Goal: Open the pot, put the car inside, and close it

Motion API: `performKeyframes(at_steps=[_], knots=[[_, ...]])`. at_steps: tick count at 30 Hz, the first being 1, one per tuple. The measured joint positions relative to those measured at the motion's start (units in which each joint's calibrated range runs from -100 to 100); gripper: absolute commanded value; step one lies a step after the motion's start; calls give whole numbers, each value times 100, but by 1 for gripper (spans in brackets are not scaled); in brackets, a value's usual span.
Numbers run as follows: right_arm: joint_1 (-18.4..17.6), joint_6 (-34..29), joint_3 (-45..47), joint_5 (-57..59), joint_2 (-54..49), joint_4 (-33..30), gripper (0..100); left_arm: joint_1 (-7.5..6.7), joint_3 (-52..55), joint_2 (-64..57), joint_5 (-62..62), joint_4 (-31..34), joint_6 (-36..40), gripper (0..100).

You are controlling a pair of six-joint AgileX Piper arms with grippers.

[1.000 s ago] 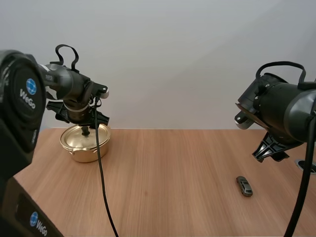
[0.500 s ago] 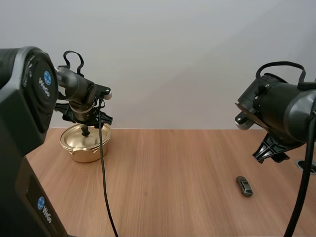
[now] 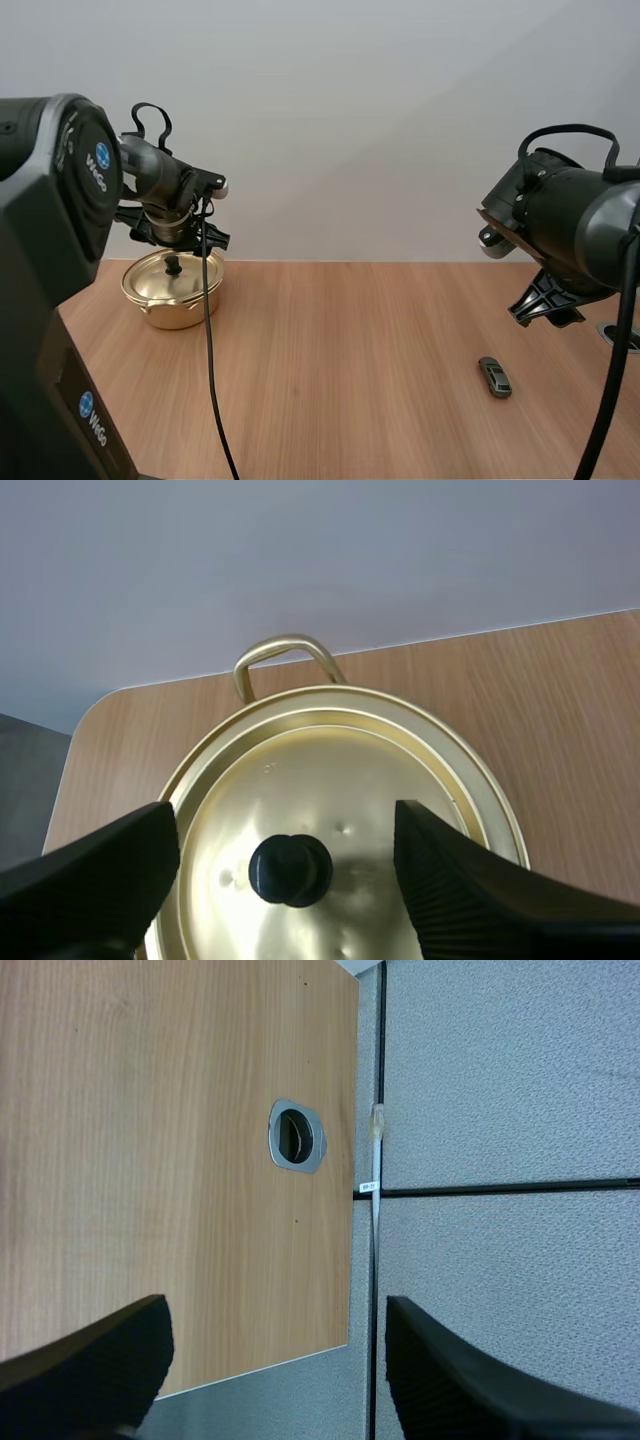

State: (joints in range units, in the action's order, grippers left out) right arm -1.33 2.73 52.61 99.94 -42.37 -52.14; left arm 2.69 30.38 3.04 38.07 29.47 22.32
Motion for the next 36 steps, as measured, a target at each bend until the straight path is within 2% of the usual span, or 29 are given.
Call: performKeyframes(at_steps=[5, 18, 19, 21, 22, 23, 28, 36], knots=[[0, 0, 0, 0, 0, 0, 100, 0, -11, 305, 324, 0, 0, 100], [0, 0, 0, 0, 0, 0, 100, 0, -49, 375, 229, 0, 8, 100], [0, 0, 0, 0, 0, 0, 100, 0, -49, 375, 288, 0, 8, 90], [0, 0, 0, 0, 0, 0, 100, 0, -49, 375, 387, -49, 8, 35], [0, 0, 0, 0, 0, 0, 100, 0, -49, 375, 457, -49, 55, 11], [0, 0, 0, 0, 0, 0, 100, 0, -49, 375, 556, -49, 111, 1], [0, 0, 0, 0, 0, 0, 100, 8, -54, 375, 490, 66, 557, 1], [0, 0, 0, 0, 0, 0, 100, 8, -333, 358, 374, 381, 599, 0]])
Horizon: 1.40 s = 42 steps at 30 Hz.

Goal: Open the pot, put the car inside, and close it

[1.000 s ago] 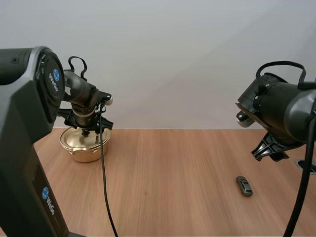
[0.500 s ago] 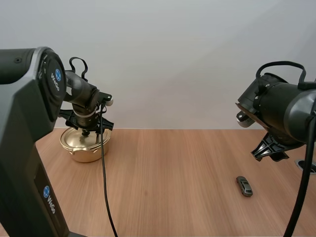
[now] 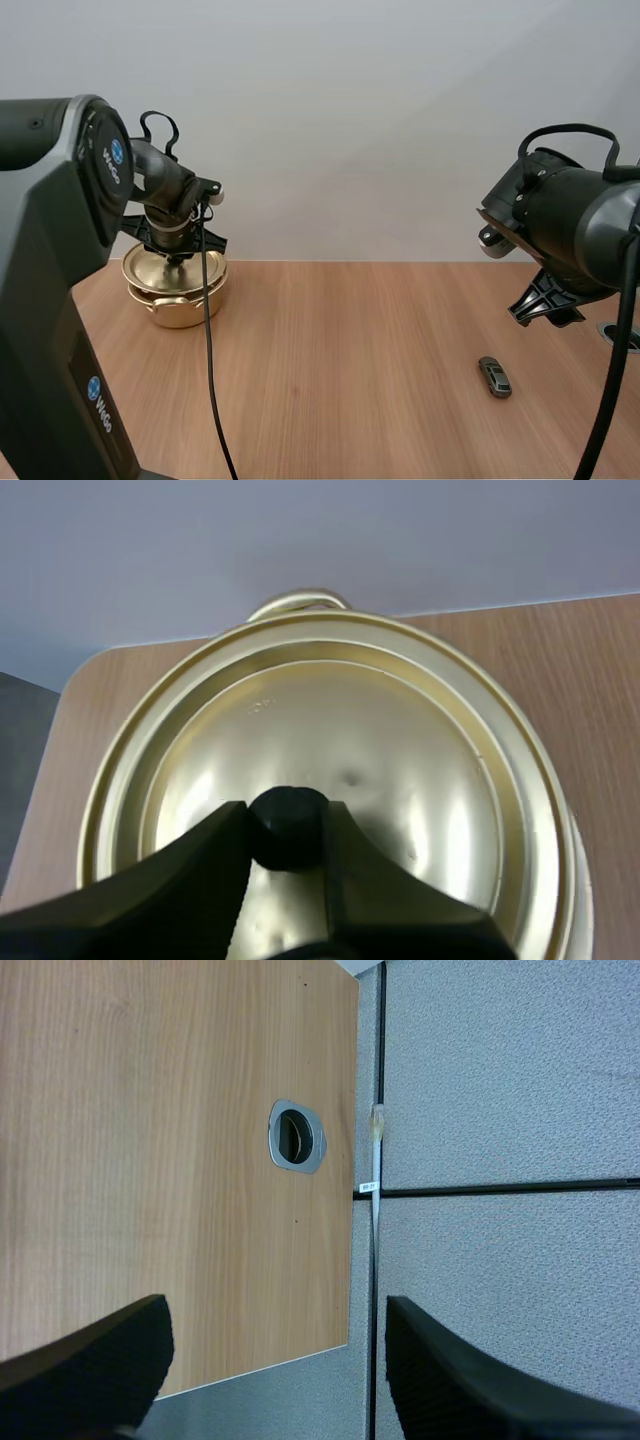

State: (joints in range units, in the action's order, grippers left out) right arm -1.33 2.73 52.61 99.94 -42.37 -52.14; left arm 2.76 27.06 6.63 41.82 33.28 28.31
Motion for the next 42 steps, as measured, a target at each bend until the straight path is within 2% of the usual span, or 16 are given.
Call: performKeyframes(at_steps=[5, 9, 17, 22, 25, 30, 35, 42], knots=[[0, 0, 0, 0, 0, -107, 100, 0, -560, -369, 535, 0, 0, 0], [0, 119, 0, -92, 0, 165, 100, 0, -954, -781, 688, 0, 0, 0], [25, 301, 0, -1825, 0, 1520, 100, 0, -1051, -1842, 911, 11, -181, 0], [223, 299, 0, -2468, 0, 2370, 100, 0, -1051, -2225, 1409, -72, -303, 0], [366, 289, 85, -2796, 0, 2868, 100, 0, -1051, -2405, 1882, -306, -333, 0], [593, 289, 527, -3499, 11, 3696, 100, 0, -1051, -2645, 2593, -923, -789, 0], [731, 289, 1080, -4252, 11, 3859, 100, 0, -1051, -2922, 2981, -1417, -1034, 0], [758, 289, 1234, -4308, 11, 3727, 100, 0, -1051, -3185, 3101, -1675, -1133, 0]])
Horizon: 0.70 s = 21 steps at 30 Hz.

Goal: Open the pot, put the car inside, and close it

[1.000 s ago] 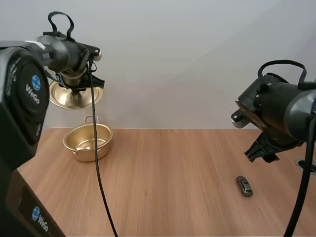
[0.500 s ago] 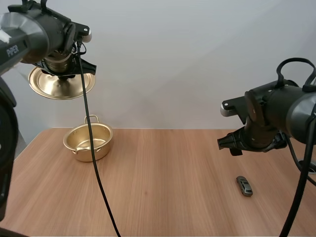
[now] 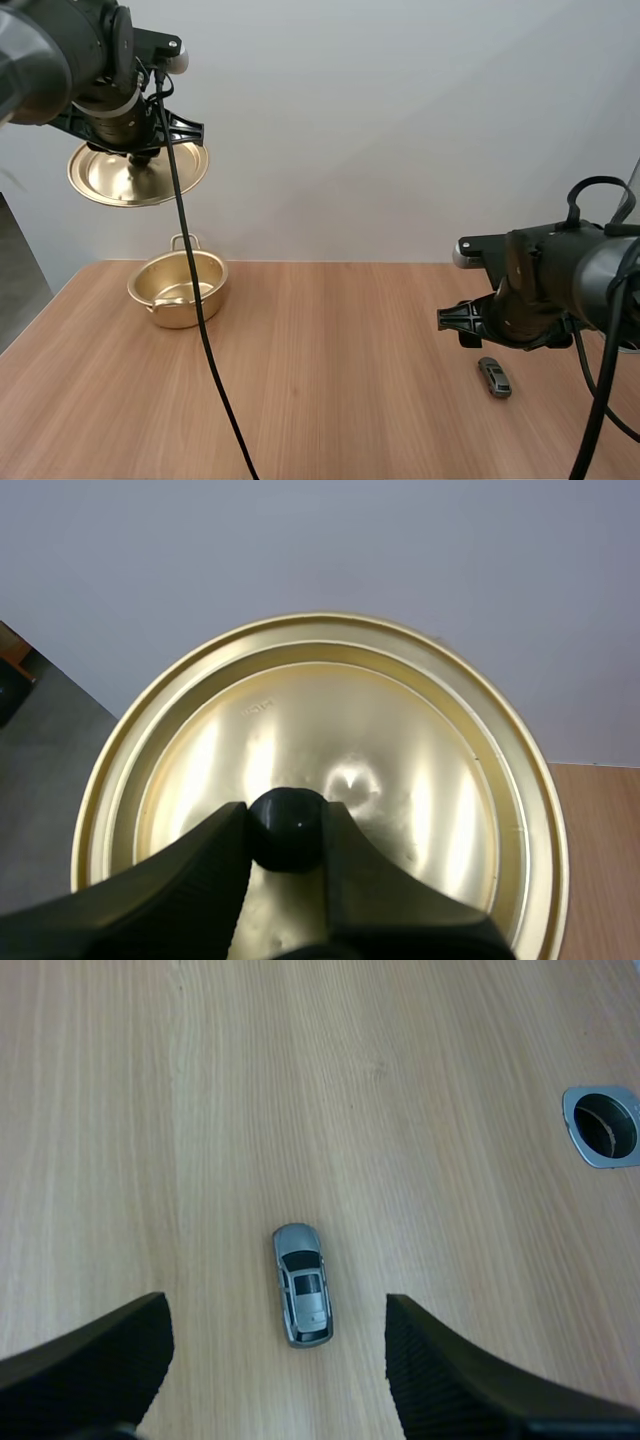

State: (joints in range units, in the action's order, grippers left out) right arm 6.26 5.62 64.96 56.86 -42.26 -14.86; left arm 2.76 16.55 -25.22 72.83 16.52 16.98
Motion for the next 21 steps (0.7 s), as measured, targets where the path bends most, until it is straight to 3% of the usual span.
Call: performKeyframes(at_steps=[3, 10, 21], knots=[[19, -69, 18, -56, 187, -53, 100, 0, 0, -121, 151, 0, 0, 0], [437, -67, 104, -587, 1495, -238, 100, 0, 0, -485, 748, 0, -206, 0], [464, 141, 104, -1874, 2419, -254, 100, 0, 0, -544, 1238, 0, -212, 0]])
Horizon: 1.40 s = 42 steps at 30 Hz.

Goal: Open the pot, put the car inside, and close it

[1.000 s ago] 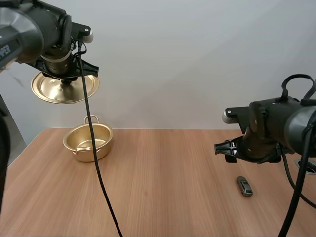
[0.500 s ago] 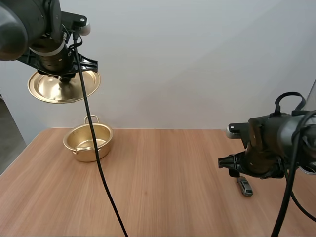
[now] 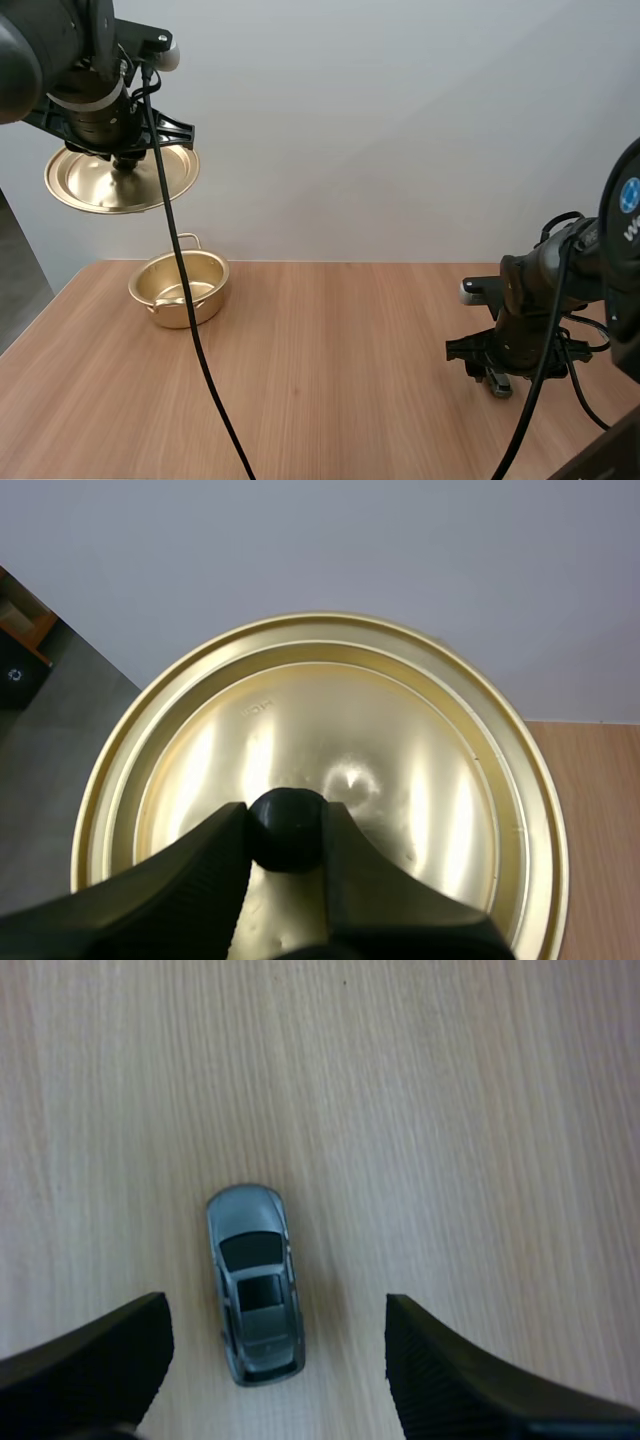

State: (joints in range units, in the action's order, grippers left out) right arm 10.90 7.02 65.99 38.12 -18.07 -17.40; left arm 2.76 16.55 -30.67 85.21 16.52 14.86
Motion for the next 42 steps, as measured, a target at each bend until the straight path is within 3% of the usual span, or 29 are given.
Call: performKeyframes(at_steps=[5, 7, 9, 12, 22, 27, 36, 42], knots=[[0, 0, 0, -661, 498, -30, 100, 0, 0, 0, 256, 0, -145, 0], [0, 3, -11, -784, 718, -38, 91, 0, 0, -20, 270, 0, -145, 0], [0, 74, -31, -981, 954, -38, 69, 0, 0, -41, 270, 0, -145, 0], [0, 93, -46, -1156, 1254, -32, 0, 0, 0, -55, 270, 0, -145, 0], [0, 120, -18, -924, 966, -12, 0, 0, 0, -154, 237, 0, -145, 0], [0, 312, -630, -269, 547, 29, 0, 0, 0, -582, 237, 0, -182, 0], [0, 1582, -2433, 1242, -195, 1371, 0, 0, 0, -2109, 237, -11, -261, 0], [-24, 2422, -3437, 2476, -209, 2318, 0, 0, 0, -3100, 919, -96, -333, 0]])
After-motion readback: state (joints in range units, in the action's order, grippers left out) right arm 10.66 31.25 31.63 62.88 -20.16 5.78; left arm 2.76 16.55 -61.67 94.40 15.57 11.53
